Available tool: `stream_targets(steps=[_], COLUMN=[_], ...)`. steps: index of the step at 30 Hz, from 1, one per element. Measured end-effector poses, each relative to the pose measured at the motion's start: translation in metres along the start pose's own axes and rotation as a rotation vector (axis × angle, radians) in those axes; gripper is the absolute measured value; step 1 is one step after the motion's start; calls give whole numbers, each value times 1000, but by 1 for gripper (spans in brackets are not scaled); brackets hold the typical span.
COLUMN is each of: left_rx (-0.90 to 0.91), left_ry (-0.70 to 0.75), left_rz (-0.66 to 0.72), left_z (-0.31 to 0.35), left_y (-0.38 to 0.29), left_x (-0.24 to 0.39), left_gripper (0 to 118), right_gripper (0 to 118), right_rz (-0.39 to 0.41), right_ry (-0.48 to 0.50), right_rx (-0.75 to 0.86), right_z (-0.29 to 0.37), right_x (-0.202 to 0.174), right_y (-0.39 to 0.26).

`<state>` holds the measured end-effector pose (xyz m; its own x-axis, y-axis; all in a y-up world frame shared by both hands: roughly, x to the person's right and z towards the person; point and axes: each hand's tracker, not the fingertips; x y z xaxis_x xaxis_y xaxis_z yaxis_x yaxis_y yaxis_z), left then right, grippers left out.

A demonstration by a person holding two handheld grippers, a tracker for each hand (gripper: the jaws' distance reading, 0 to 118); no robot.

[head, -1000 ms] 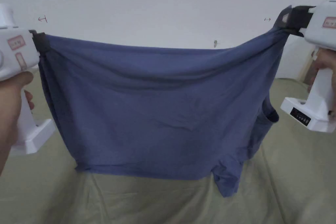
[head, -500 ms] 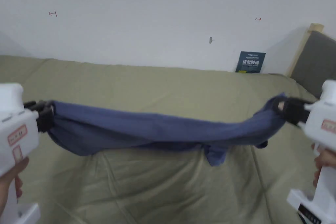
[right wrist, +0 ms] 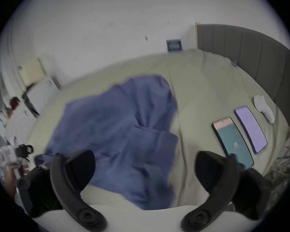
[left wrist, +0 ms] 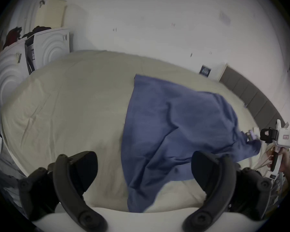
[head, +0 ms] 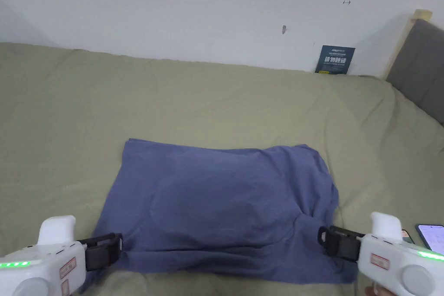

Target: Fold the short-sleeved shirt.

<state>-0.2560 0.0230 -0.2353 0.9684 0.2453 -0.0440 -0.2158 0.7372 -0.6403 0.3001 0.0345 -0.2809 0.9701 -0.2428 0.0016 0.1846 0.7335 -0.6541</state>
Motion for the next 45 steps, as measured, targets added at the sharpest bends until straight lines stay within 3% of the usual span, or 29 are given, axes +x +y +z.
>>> stream_targets(steps=[2,4,8,9,10,11,12,13,15,17,18,19,20,21,22,26,28,29,30,31,33,37,38,39,42,44,45], left_rx=[9,89,45,12,-33,-86,-122,-167,-163,-178,-173,-174,-171,-178,-183,-201,-196,-183,-171,-175,-201,-219,-221,-220,-225,-217,-215], left_ry=[2,-3,35,24,-13,-42,24,107,87,90,75,69,74,87,98,79,81,90,84,62,39,23,14,9,21,28,30], left_rz=[12,64,53,22,-14,-51,-108,-181,-213,-167,-142,-127,-139,-157,-172,-197,-188,-182,-169,-150,-123,-117,-117,-117,-120,-117,-115], left_z=[23,32,75,80,82,87,81,78,60,49,43,42,36,29,23,9,-3,-7,-10,-13,-20,-24,-24,-19,-19,-20,-20], left_y=[0,-17,-27,-34,-39,-38,-42,-48,-60,-57,-55,-53,-48,-45,-44,-30,-32,-30,-27,-24,-18,-14,-13,-8,-5,-5,-4], left_x=[7,-12,6,7,7,21,28,32,16,5,-2,-1,-3,-5,-6,-4,-9,-8,-9,-7,-7,-2,-2,7,8,2,3], left_gripper=[118,118,118,118,109,74,0,0,0,0,4,18,50,106,118,118,117,109,70,9,4,4,4,4,4,4,4], right_gripper=[117,117,116,104,64,0,0,0,0,0,0,0,0,0,0,0,0,0,0,0,1,41,83,118,117,117,113], right_rz=[-1,36,102,112,147,202,206,176,69,88,103,113,118,115,112,111,78,80,92,110,154,171,168,169,247,240,219], right_ry=[57,38,73,67,70,-20,-73,-31,47,22,17,8,3,5,3,-41,-33,-43,-56,-74,-122,-119,-115,-101,-184,-209,-283], right_rx=[85,85,56,42,35,2,12,14,-33,-21,-24,-27,-31,-31,-31,-45,-62,-80,-94,-108,-131,-143,-146,-163,-178,-185,-239], right_z=[23,57,94,100,102,98,109,110,110,104,104,104,102,103,103,104,96,94,92,91,83,64,57,48,26,10,1], right_x=[-7,-21,-37,-42,-47,-53,-59,-57,-52,-48,-47,-46,-57,-56,-56,-70,-55,-51,-48,-44,-49,-39,-36,-33,-35,-28,-23], right_y=[-2,-5,-32,-39,-44,-49,-58,-60,-61,-57,-56,-55,-51,-50,-50,-41,-47,-47,-47,-47,-49,-40,-38,-36,-33,-30,-28])
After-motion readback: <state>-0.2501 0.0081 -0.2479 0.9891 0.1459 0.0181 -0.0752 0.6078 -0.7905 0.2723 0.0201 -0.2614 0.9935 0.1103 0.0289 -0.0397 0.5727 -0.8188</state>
